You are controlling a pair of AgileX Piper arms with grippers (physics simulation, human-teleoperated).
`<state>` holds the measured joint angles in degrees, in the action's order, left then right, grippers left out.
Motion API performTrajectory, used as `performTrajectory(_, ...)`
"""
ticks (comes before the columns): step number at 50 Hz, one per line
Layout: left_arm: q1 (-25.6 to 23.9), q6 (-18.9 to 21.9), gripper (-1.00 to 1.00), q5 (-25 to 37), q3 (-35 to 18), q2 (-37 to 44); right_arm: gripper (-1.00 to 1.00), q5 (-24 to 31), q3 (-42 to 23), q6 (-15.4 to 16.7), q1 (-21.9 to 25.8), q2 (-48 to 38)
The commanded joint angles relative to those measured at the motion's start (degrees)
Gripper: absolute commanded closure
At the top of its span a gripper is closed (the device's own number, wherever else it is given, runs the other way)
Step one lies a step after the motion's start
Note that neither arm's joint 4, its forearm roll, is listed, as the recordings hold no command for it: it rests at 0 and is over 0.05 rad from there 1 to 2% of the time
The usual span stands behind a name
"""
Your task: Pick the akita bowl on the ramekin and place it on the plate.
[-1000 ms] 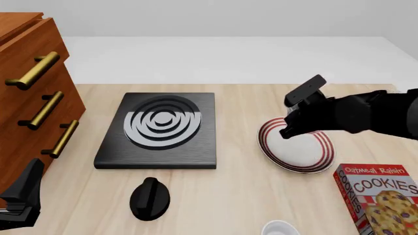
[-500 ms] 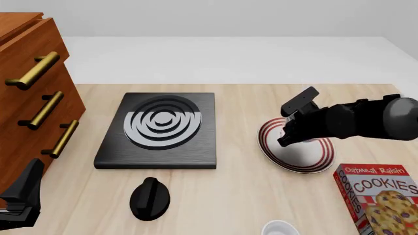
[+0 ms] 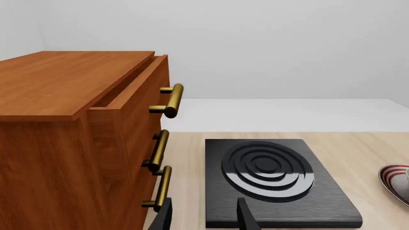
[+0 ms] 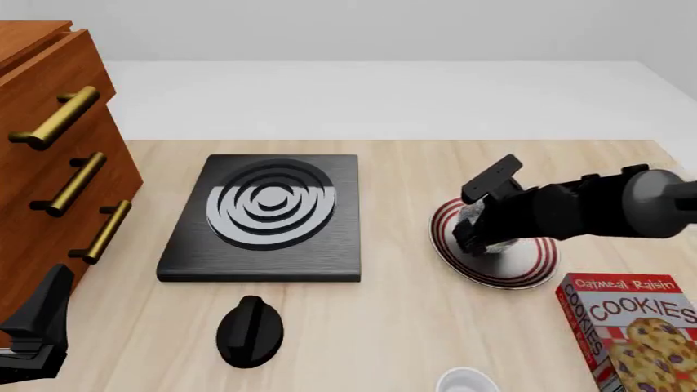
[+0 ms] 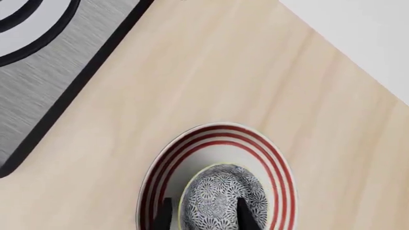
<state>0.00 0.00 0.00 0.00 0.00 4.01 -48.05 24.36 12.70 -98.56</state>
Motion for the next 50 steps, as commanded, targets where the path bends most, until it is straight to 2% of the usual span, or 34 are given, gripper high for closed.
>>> performTrajectory(1,0.0,0.0,-1.0,0.0,0.0,0.0,-1.0,0.1,-0.1,-0.4,0.7,0.1)
performTrajectory(8,0.0,0.0,-1.0,0.0,0.0,0.0,-1.0,0.7,-0.1,-0.5,0.6,1.1)
performTrajectory(29,0.0,0.0,-1.0,0.0,0.0,0.0,-1.0,4.4,4.3,-1.3,2.0,12.4)
performTrajectory(30,0.0,0.0,-1.0,0.0,0.0,0.0,-1.0,4.2,4.9,-1.7,2.4,13.1)
performTrajectory(32,0.0,0.0,-1.0,0.0,0.0,0.0,-1.0,4.5,6.0,-5.3,5.1,14.6)
performTrajectory(34,0.0,0.0,-1.0,0.0,0.0,0.0,-1.0,3.2,7.2,-4.2,4.0,15.0)
performTrajectory(36,0.0,0.0,-1.0,0.0,0.0,0.0,-1.0,1.8,8.7,-4.4,4.3,15.9)
performTrajectory(40,0.0,0.0,-1.0,0.0,0.0,0.0,-1.0,-1.2,11.4,-7.7,5.7,19.8)
performTrajectory(42,0.0,0.0,-1.0,0.0,0.0,0.0,-1.0,-3.2,12.6,-10.7,4.8,22.1)
performTrajectory(44,0.0,0.0,-1.0,0.0,0.0,0.0,-1.0,-4.0,13.2,-10.8,4.7,22.6)
performTrajectory(48,0.0,0.0,-1.0,0.0,0.0,0.0,-1.0,-7.0,16.8,-14.1,4.7,26.6)
performTrajectory(50,0.0,0.0,-1.0,0.0,0.0,0.0,-1.0,-8.3,17.7,-13.8,4.1,26.9)
